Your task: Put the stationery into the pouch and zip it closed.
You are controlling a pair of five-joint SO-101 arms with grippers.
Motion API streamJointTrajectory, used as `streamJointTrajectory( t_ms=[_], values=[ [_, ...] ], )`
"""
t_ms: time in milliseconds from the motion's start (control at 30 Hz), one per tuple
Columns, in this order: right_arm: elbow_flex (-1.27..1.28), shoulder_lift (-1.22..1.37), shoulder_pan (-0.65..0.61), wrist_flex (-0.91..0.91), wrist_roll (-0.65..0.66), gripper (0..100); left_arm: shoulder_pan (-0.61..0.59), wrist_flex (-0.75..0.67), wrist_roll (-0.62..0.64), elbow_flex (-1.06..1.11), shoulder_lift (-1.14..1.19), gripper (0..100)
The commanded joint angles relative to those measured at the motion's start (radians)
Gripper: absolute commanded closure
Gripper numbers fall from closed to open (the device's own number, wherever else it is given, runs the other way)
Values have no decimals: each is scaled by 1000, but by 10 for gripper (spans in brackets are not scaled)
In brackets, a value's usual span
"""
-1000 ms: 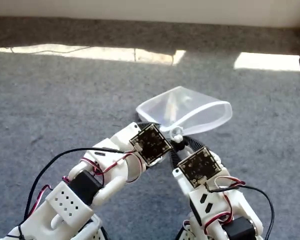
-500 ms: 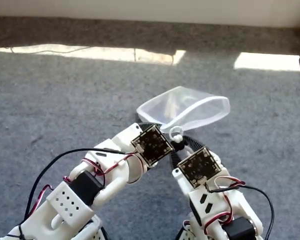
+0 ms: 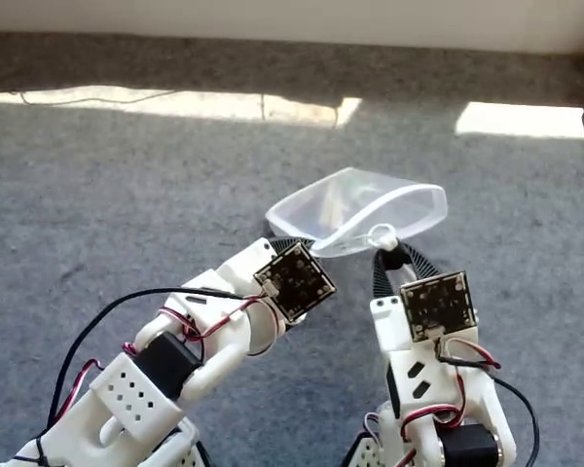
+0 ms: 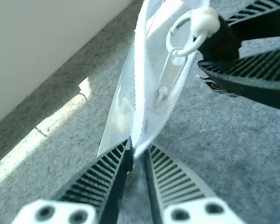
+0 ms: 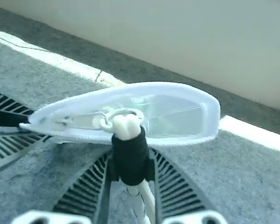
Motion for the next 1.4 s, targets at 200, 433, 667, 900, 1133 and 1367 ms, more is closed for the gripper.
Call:
streamJointTrajectory(
  t_ms=[200, 433, 667, 900, 1133, 1367],
  values=[
    [-48, -10, 120, -90, -25, 991, -31, -12, -2, -53, 1, 993],
    [-45, -10, 205, -163, -25, 991, -58, -11, -2, -53, 1, 993],
    [-45, -10, 216, -165, -25, 991, -73, -11, -2, -53, 1, 993],
    [-45, -10, 217, -165, -23, 991, -74, -9, -3, -53, 1, 993],
    [-45, -10, 263, -166, -23, 991, -90, 86, -38, -47, -163, 993],
    [-45, -10, 263, -166, -23, 991, -104, 137, -40, -30, -260, 993]
  ],
)
